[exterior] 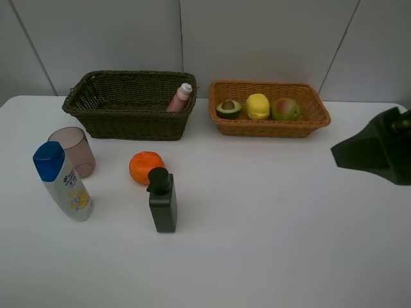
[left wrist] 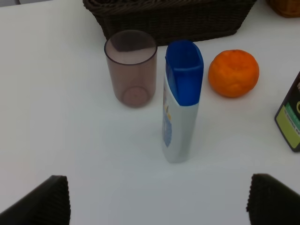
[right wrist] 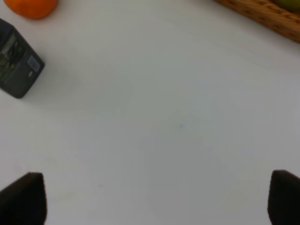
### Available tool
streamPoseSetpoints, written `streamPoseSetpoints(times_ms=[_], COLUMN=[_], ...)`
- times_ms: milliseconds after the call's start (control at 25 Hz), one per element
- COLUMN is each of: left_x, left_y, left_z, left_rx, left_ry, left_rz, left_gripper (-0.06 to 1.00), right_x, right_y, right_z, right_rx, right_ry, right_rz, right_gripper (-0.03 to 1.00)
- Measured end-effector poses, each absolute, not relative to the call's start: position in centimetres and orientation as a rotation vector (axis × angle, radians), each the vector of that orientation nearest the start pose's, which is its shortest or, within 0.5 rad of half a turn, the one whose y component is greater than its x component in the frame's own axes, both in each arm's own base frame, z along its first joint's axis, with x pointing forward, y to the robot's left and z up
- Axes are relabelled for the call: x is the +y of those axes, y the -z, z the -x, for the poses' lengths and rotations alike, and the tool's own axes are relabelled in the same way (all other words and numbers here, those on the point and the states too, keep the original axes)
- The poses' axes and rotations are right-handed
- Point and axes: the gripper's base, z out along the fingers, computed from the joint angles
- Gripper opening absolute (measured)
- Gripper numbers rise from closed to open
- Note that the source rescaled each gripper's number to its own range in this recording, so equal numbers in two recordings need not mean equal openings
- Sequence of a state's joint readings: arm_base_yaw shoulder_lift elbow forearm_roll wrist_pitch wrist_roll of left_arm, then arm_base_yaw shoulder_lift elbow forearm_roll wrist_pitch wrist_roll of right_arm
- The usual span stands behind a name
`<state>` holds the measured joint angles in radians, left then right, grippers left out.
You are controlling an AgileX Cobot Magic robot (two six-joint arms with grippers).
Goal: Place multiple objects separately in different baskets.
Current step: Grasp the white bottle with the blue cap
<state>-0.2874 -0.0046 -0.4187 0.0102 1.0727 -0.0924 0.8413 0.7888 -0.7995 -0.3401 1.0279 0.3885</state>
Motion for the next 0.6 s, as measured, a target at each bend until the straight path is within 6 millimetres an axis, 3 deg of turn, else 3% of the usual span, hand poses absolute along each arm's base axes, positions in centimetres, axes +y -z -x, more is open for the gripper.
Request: streamPoseSetpoints(times_ms=[360, 600], left_x=[0.0, 0.0], left_y=[-25.3, -25.3], left_z=[-0.3, -0.3], left_rx=[2.130, 2.130], left_ry=[0.211, 0.211], left_rz=[-0.208, -0.208], left_gripper=[1.00, 1.00], right_x=[2.9, 1.0], right_y=[-32.4, -32.6], right_z=[-6.2, -5.2], right_rx=[2.342, 2.320], right_ry=[-0.160, -0.162], right_rz=[0.514, 0.302], right_gripper=[1.00, 1.00])
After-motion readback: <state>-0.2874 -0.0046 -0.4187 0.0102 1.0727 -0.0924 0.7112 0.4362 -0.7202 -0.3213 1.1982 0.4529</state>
